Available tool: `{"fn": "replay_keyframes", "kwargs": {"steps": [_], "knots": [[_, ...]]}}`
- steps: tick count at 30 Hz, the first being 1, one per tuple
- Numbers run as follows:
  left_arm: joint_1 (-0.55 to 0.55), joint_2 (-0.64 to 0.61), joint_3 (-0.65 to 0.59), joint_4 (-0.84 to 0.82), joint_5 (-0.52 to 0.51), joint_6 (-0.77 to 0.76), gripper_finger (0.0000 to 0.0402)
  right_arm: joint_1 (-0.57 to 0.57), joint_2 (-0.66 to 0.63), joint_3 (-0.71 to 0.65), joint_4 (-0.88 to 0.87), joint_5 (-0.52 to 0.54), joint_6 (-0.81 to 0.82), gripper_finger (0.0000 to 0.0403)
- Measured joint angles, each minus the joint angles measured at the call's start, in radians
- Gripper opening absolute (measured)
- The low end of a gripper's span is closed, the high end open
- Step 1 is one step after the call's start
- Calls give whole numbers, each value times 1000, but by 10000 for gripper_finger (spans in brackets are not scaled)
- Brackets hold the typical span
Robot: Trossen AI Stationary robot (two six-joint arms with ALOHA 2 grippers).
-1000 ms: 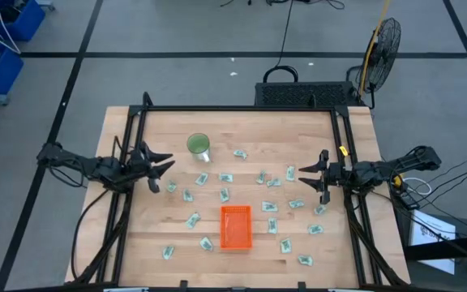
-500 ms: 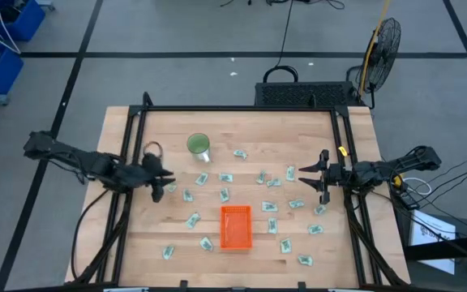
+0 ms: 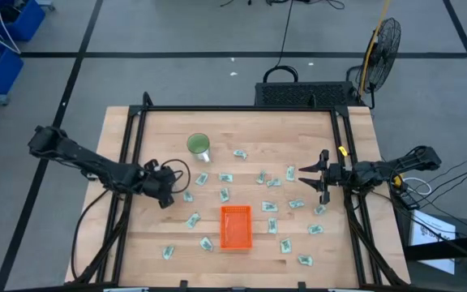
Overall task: Pick and place Stevia / Truvia into bins
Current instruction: Put the stevia packet into the orange basket
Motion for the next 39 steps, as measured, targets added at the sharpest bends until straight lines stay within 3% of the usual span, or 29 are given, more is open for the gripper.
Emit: {"fn": "replay_keyframes", "kwargs": {"steps": [22, 26, 31, 39], "knots": [[0, 184, 1, 71, -61, 69, 126, 0, 0, 0, 0, 0, 0, 142], [0, 184, 1, 79, -51, 62, 91, 0, 0, 0, 0, 0, 0, 141], [0, 185, 1, 87, -33, 25, 14, 0, 0, 0, 0, 0, 0, 141], [0, 185, -2, 104, -43, -14, 5, 0, 0, 0, 0, 0, 0, 142]]}}
